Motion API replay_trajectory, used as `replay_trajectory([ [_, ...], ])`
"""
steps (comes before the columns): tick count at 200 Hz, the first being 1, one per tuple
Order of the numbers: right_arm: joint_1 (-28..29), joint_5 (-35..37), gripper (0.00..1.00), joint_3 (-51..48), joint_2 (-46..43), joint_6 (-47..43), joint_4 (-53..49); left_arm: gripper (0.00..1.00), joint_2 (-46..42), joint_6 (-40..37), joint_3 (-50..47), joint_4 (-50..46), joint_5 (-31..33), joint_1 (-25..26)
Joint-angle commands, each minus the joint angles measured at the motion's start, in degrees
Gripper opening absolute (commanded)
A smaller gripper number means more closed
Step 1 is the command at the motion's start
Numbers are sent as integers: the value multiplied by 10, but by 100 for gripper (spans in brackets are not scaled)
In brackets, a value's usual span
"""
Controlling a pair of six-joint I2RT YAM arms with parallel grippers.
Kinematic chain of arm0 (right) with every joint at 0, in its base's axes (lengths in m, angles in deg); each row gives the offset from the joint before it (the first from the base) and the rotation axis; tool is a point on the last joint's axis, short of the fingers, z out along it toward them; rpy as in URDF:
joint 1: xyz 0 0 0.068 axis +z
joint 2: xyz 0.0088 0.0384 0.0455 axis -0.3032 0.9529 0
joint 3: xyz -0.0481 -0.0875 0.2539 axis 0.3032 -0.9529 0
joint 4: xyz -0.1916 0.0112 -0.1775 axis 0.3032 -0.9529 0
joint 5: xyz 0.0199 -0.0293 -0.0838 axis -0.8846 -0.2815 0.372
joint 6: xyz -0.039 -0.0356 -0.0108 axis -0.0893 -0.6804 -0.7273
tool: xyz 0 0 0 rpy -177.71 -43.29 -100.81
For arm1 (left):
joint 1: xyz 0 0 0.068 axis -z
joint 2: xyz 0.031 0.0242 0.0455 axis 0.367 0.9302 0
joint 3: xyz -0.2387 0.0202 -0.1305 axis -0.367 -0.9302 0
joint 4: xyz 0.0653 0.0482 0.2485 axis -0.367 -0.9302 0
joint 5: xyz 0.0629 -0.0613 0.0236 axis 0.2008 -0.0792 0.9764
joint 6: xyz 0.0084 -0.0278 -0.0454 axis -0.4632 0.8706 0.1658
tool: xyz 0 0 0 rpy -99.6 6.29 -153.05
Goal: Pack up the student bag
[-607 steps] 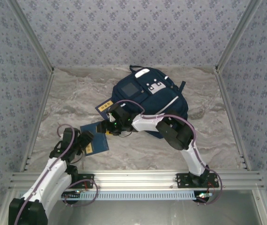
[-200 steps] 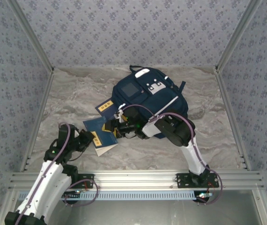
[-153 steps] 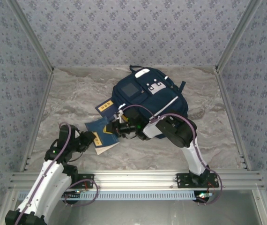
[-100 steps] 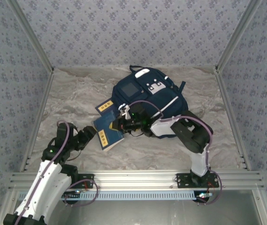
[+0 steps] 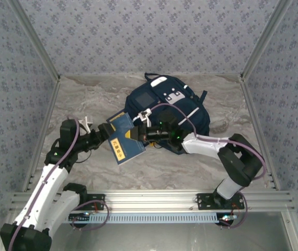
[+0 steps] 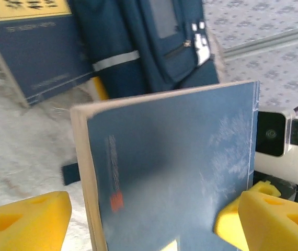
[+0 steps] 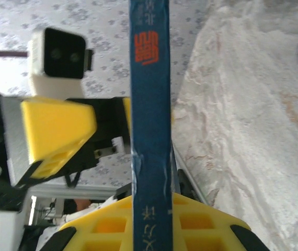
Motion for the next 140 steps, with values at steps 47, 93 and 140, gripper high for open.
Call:
replay_trajectory([
  [47,-3,-27,0,-14,-110,-7,10,65,3,59,18,195,-94,52],
  [93,-34,-13,0,-35,-162,-26,-36,26,3,70,29,241,-83,93],
  [140,-58,14,26,-49,-220,-47,-98,0,-4,125,13,302,-21,95],
])
